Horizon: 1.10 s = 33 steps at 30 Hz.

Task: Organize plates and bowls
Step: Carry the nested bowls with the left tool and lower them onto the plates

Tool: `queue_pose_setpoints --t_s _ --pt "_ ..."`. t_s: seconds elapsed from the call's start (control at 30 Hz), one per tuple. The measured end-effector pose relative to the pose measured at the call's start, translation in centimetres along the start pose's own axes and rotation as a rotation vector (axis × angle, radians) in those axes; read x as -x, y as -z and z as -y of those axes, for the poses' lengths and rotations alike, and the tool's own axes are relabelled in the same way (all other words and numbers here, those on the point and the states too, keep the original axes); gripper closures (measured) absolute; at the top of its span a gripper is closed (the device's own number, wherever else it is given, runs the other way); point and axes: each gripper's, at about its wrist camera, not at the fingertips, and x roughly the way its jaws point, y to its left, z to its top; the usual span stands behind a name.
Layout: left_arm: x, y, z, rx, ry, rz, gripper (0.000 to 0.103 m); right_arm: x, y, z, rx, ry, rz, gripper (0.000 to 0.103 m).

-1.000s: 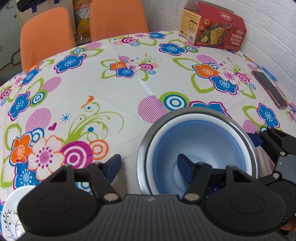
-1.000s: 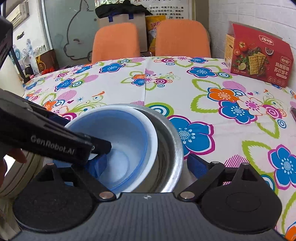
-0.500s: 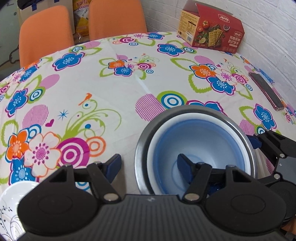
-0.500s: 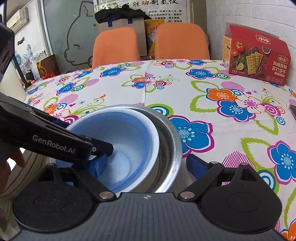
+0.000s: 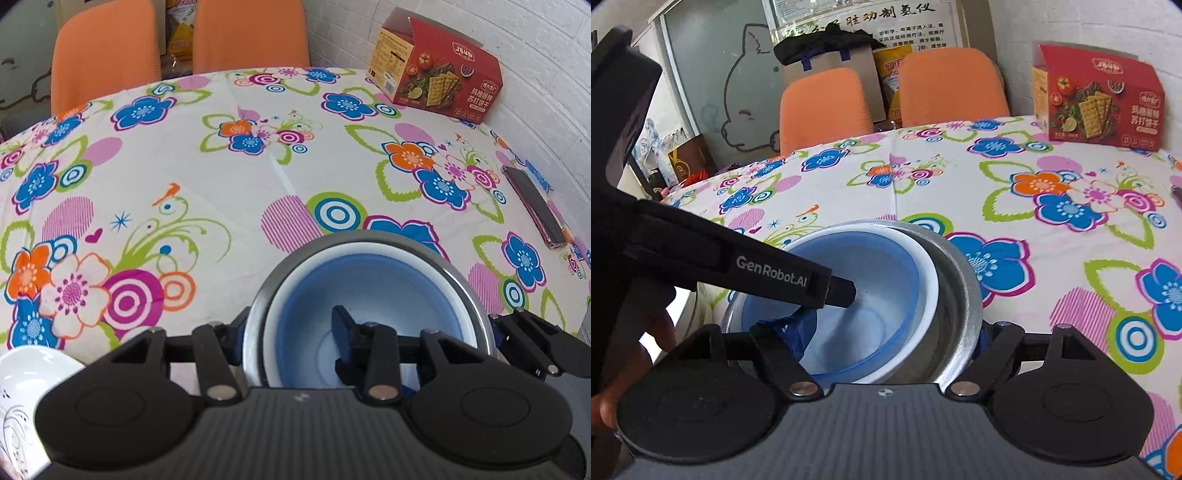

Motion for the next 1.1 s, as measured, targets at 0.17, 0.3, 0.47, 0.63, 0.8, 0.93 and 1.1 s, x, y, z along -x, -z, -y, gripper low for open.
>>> queue_pose_setpoints --t_s 0.17,0.3,0.47,0.63,0.8,0.93,1.1 --pt "1.7 -0.7 1.1 -0.007 0.018 0.040 0.064 1.8 -0.7 -0.4 0.013 0.034 0.052 0.034" --pt "3.9 -1.3 2.0 -0.005 0.037 0.091 0.063 4.0 -1.6 -0.7 0.030 0.052 0.108 0.033" --pt "8.3 -1.6 2.2 -0.003 0.050 0.172 0.062 7.1 -3.0 -2.5 0.077 0.050 0.201 0.033" --pt "14.6 -1.4 -0.8 0.011 -0.046 0.262 0.062 8.4 -5.0 -6.9 0.129 -0.058 0.286 0.033" --pt "20.0 0.0 -5.4 0.068 -0.190 0.328 0.059 7.8 -6.5 -12.4 0.183 -0.208 0.317 0.033" --pt "21.5 2.7 -9.1 0.142 -0.269 0.323 0.059 6.1 -5.9 -15.8 0.220 -0.297 0.274 0.032" --pt "19.8 6.6 -13.0 0.257 -0.271 0.261 0.059 3.9 -3.6 -18.0 0.248 -0.322 0.163 0.032"
